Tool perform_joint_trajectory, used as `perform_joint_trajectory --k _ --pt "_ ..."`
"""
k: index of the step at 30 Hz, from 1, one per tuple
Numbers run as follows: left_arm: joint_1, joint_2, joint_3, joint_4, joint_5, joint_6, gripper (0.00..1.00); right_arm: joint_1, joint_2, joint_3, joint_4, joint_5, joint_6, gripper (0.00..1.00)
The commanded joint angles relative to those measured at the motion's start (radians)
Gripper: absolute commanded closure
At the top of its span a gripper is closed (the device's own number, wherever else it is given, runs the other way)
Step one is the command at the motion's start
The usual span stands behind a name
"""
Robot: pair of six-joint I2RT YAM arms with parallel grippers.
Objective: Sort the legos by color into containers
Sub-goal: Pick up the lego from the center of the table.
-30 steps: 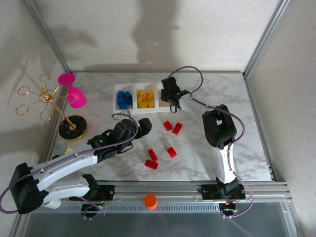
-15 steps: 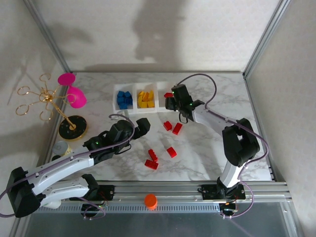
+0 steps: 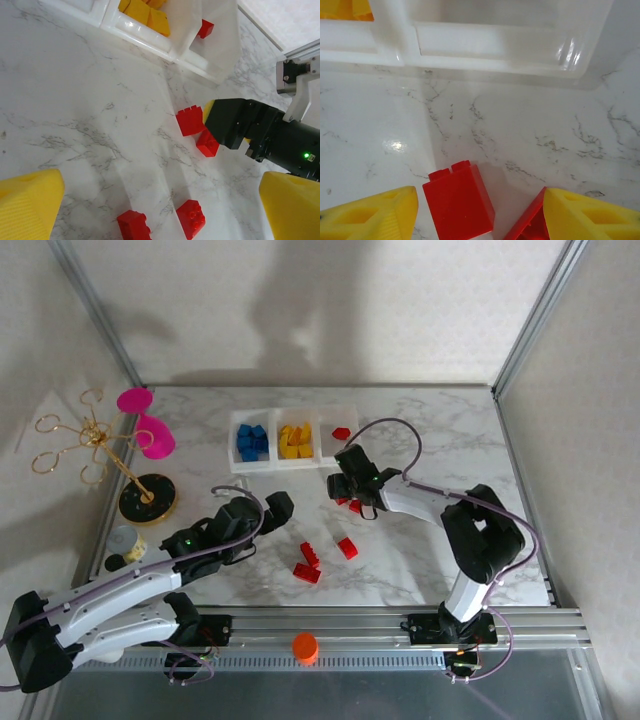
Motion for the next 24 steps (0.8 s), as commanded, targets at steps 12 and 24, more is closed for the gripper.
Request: perform_joint_trajectory --k 12,24 --pt "-0.008 -0.032 -0.025 -0.046 -0.058 -0.038 0.0 0.063 0.118 0.073 0.006 -0.001 -0.036 0.43" --pt "-0.009 -0.033 -0.021 -0.043 -0.062 -0.032 0.0 0.065 0.116 0.117 -0.052 0.048 -0.019 0.68"
